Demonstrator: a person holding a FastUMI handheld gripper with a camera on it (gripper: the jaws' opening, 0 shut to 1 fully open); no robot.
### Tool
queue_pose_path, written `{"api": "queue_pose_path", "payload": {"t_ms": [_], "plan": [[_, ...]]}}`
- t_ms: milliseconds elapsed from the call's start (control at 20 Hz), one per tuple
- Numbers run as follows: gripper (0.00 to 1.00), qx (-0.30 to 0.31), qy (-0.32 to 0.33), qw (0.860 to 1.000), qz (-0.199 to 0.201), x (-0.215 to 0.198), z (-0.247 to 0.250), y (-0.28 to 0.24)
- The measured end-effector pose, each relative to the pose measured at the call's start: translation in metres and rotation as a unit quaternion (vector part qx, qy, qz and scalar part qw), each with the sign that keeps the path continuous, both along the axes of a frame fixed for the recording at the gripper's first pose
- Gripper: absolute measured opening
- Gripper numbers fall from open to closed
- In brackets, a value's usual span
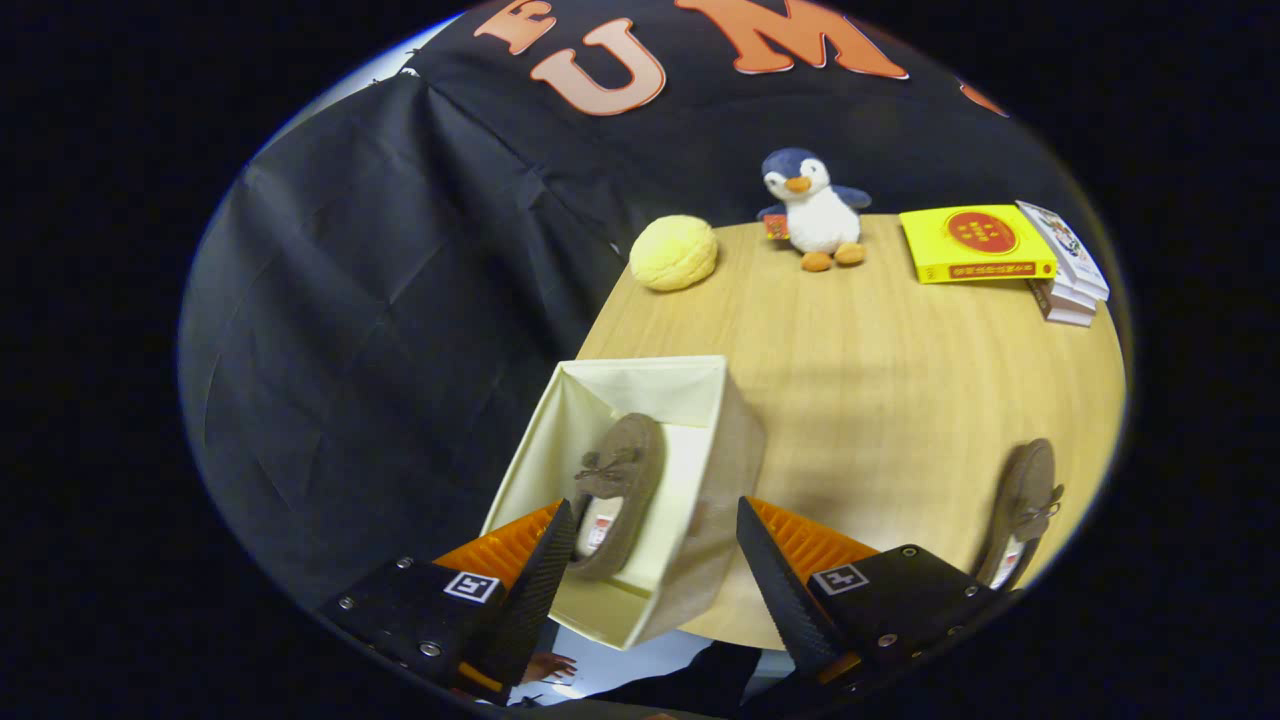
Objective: Open the storage box then place both shoes into the box .Put the left shoe in first, then the right shoe, with the right side of both shoes facing outward in a uniform manner.
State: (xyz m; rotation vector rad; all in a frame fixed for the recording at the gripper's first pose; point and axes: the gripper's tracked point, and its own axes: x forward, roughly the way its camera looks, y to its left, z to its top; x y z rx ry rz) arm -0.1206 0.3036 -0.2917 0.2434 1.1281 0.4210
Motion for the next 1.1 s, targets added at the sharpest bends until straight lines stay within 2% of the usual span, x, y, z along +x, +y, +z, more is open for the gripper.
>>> {"api": "queue_pose_path", "payload": {"t_ms": [250, 550, 700, 850, 1050, 1100], "plan": [[0.97, -0.074, 0.001, 0.996, -0.052, -0.018, -0.018, -0.129], [0.89, -0.157, 0.009, 0.983, -0.091, -0.051, -0.055, -0.249], [0.83, -0.182, 0.016, 0.977, -0.109, -0.065, -0.08, -0.285], [0.78, -0.192, 0.025, 0.975, -0.107, -0.074, -0.101, -0.304], [0.68, -0.213, 0.018, 0.971, -0.107, -0.064, -0.128, -0.323], [0.63, -0.217, 0.013, 0.97, -0.11, -0.059, -0.133, -0.327]]}}
